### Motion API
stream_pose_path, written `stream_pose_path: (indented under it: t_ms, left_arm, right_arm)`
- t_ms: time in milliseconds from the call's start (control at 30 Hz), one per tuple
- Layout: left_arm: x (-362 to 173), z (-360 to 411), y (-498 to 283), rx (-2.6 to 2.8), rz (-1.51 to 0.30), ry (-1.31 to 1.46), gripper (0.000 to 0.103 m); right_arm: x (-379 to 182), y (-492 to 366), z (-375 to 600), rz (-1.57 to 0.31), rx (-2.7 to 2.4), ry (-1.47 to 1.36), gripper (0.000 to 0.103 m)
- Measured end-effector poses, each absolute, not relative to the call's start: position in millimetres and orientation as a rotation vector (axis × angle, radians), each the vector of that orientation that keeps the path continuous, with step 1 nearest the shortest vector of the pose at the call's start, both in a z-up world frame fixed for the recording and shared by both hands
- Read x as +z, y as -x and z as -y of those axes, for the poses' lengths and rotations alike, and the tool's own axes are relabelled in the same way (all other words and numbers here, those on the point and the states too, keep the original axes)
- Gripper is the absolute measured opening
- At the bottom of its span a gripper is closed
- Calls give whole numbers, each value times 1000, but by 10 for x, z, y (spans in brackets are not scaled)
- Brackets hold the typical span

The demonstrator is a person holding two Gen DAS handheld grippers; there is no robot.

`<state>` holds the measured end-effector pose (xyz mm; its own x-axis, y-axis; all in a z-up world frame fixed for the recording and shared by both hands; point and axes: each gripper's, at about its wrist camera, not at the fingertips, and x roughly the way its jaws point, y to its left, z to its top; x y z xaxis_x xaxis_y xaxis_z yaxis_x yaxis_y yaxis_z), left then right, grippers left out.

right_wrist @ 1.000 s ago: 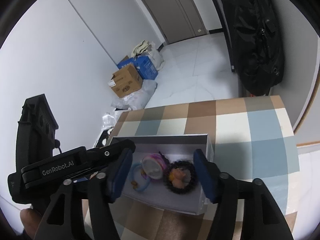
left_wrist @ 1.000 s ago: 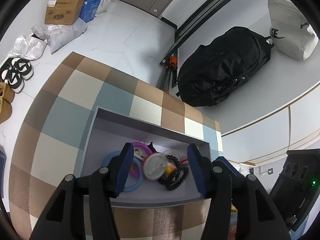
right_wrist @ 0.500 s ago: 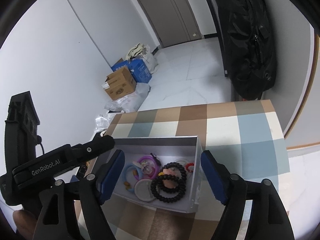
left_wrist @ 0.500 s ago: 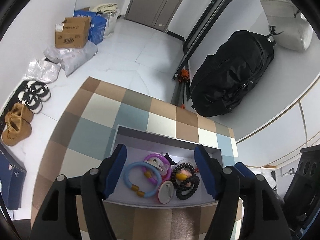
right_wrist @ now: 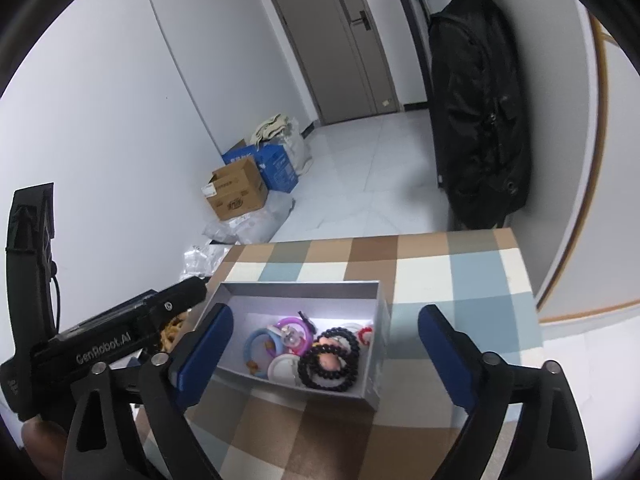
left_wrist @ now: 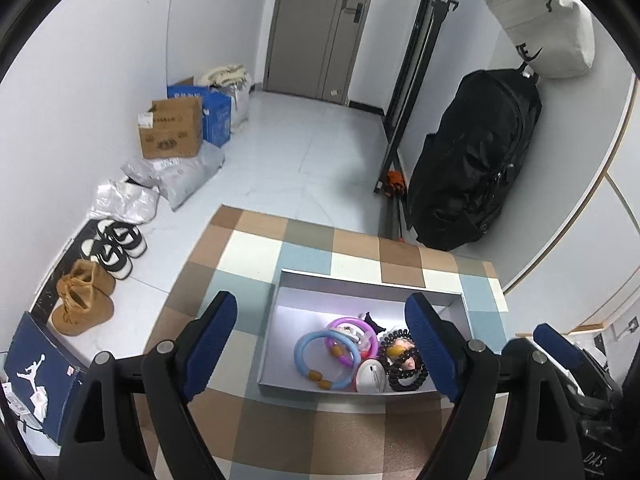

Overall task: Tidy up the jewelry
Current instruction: 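Lift both grippers out of the grey box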

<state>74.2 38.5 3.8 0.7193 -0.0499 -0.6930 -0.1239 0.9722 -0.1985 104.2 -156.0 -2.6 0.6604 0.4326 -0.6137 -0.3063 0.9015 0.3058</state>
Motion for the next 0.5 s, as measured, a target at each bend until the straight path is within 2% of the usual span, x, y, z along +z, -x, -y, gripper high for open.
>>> stream_pose_path:
  t_ms: [133, 300, 500]
  left_arm:
    - [83, -391, -612, 27, -743, 237, 83]
    - [136, -410, -428, 33, -702, 226, 83]
    - [160, -386, -244, 28, -669, 189, 84]
  right_arm:
    - [2, -900, 1583, -700, 416, -143, 97]
    - [49, -747, 1630, -659, 420, -150, 103]
    - [58, -529, 1645, -628, 437, -129, 103]
